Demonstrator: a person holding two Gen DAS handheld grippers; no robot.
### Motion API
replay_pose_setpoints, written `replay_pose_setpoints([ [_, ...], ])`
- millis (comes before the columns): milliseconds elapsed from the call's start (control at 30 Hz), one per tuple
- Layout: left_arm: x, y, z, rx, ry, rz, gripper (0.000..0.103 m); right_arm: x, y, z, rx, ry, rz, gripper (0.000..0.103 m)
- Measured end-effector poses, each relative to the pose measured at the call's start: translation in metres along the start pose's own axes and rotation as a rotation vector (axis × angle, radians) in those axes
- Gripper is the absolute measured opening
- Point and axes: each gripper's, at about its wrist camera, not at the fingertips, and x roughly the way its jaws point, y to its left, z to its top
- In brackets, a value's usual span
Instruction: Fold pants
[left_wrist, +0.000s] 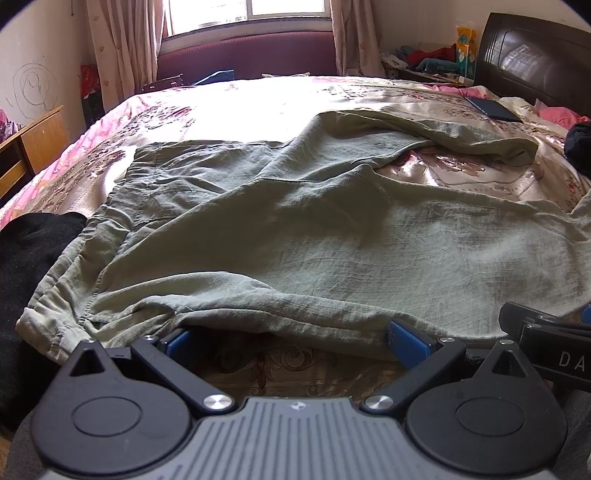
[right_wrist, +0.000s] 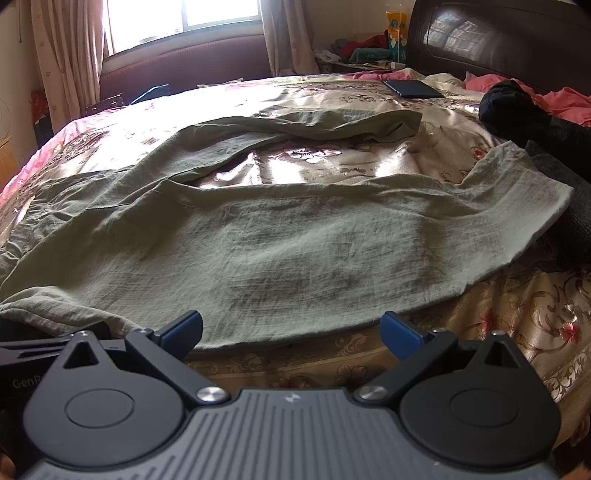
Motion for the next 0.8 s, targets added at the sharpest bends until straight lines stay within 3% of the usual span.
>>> replay_pose_setpoints([
  [800,-0.0008,-0.0009,0.0009,0.007,-0.002,0.009,0.103,0.0007,0.0000,0.0005,0.001,0.004,0.001,0.101],
])
